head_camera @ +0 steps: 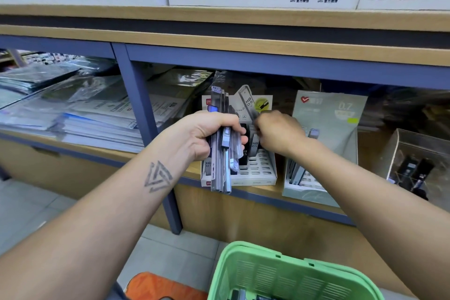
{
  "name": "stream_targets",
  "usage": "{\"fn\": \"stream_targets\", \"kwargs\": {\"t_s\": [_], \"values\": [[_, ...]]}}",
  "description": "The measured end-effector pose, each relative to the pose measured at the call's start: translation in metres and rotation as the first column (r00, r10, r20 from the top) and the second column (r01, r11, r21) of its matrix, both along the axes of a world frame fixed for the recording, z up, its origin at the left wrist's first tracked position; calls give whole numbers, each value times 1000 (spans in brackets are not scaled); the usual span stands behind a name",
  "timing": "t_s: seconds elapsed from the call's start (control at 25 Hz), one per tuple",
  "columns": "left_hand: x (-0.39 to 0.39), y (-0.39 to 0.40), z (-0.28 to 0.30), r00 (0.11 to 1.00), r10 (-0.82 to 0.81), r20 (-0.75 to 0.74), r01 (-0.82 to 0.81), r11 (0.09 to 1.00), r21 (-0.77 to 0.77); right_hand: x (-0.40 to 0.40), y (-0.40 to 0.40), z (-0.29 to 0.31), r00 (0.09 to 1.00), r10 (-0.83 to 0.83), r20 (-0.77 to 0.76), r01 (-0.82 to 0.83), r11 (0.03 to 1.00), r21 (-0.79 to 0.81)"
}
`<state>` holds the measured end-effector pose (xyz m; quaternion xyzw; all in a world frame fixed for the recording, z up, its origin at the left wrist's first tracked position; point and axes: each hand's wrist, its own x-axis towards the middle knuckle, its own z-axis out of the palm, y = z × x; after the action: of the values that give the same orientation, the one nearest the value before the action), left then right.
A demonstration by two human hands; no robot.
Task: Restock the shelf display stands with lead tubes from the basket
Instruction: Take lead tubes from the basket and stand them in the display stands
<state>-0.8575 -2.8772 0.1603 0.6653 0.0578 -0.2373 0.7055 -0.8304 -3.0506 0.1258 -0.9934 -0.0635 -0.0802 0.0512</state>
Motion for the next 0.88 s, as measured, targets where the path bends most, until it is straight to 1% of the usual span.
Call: {"fn": "stream_targets", "kwargs": {"t_s": [0.04, 0.08, 0.12, 0.16, 0.2, 0.24, 0.28, 0.32, 0.4, 0.48, 0.56, 0.68, 0.76, 0.88], "values": [[-1, -2, -1, 1000, -5, -4, 5, 1000, -6, -7, -4, 8, 999, 2, -36, 7, 971, 240], [-1, -3, -2, 1000, -8, -5, 7, 1000, -14, -16, -9, 17, 993, 25, -112, 43, 824, 565], [-1, -5, -3, 1000, -9, -7, 9, 1000, -22, -30, -13, 25, 964, 128, -231, 124, 552, 824], [-2, -7, -4, 1000, -17, -14, 16, 999, -36, -45, -15, 32, 907, 271, -322, 235, 309, 922], [-3, -9, -5, 1000, -22, -22, 21, 998, -53, -57, -15, 35, 847, 380, -373, 316, 205, 926], [-4, -11, -5, 999, -21, -32, 19, 997, -68, -66, -14, 34, 802, 442, -402, 355, 189, 916], [-5, -13, -6, 999, -14, -34, 11, 997, -73, -70, -13, 30, 790, 457, -409, 355, 204, 912], [-5, -15, -6, 1000, -3, -30, 1, 998, -64, -71, -10, 28, 804, 435, -406, 351, 204, 914], [-7, -17, -6, 1000, 14, -23, -14, 999, -32, -70, -8, 22, 840, 374, -392, 351, 175, 920], [-8, -16, -6, 999, 25, -36, -26, 999, -28, -70, -9, 21, 853, 367, -372, 332, 169, 928], [-7, -16, -6, 998, 47, -31, -48, 998, -37, -72, -12, 21, 860, 359, -363, 304, 210, 929], [-1, -16, -8, 989, 143, 47, -141, 989, -40, -73, -11, 23, 902, 287, -323, 234, 305, 923], [3, -14, -10, 978, 191, 84, -189, 981, -40, -72, -10, 23, 921, 258, -290, 202, 322, 925], [4, -12, -11, 974, 195, 117, -194, 981, -17, -70, -12, 23, 916, 266, -300, 200, 346, 917]]}}
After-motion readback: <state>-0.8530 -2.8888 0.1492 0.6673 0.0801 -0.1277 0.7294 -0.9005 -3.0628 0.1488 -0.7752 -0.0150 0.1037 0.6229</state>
